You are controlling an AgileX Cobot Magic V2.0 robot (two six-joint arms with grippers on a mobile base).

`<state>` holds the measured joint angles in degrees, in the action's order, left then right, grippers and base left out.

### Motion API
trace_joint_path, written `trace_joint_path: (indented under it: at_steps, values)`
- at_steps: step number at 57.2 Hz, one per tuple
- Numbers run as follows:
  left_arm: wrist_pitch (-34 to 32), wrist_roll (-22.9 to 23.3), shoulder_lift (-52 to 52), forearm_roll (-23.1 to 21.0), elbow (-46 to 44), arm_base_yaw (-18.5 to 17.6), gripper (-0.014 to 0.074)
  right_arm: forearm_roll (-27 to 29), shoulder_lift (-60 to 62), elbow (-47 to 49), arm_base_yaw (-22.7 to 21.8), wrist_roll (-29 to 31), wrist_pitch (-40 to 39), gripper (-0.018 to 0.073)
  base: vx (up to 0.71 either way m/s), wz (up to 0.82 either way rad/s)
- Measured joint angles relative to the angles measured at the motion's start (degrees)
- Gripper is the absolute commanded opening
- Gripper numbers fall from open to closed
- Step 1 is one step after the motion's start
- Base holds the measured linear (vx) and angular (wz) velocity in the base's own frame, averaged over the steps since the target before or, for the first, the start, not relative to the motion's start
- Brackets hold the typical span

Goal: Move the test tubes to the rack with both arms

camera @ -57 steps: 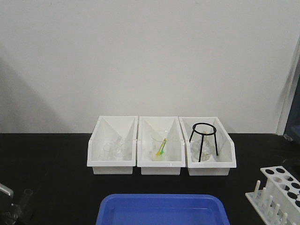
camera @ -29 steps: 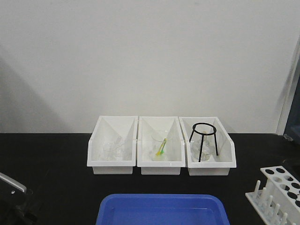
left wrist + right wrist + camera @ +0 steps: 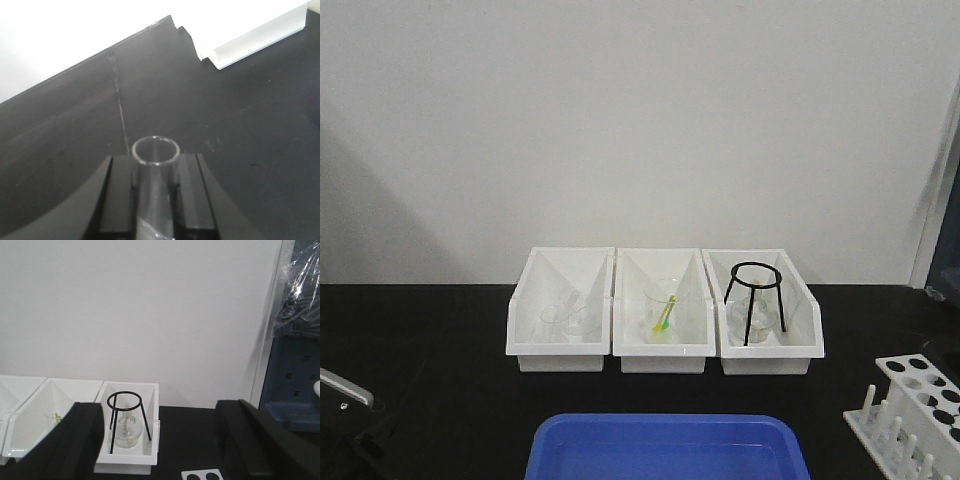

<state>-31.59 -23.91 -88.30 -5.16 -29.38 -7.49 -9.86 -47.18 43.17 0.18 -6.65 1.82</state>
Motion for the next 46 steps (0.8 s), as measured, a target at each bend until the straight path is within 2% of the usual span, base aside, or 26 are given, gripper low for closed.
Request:
trace_joint_path:
  at_steps: [14,28,35,46]
  values:
    - [-0.9,0.3,1.0,0.0,0.0,0.0,-0.0022,0.0,0.0,0.0,0.0,0.0,0.6,0.051,0.0,0.0]
    - [0.9,4.1,9.2,-0.1,-1.5,0.0,-0.002,0.0,0.0,0.0,0.0,0.0,1.4,0.051,0.0,0.0]
    - [5.9,4.4,14.2,-0.1,-4.2,0.0,-0.002,0.0,0.0,0.0,0.0,0.0,1.4,0.051,0.0,0.0]
    - [19.6,5.4,20.9,-0.1,-12.1,0.0,-0.002,0.0,0.0,0.0,0.0,0.0,1.4,0.051,0.0,0.0]
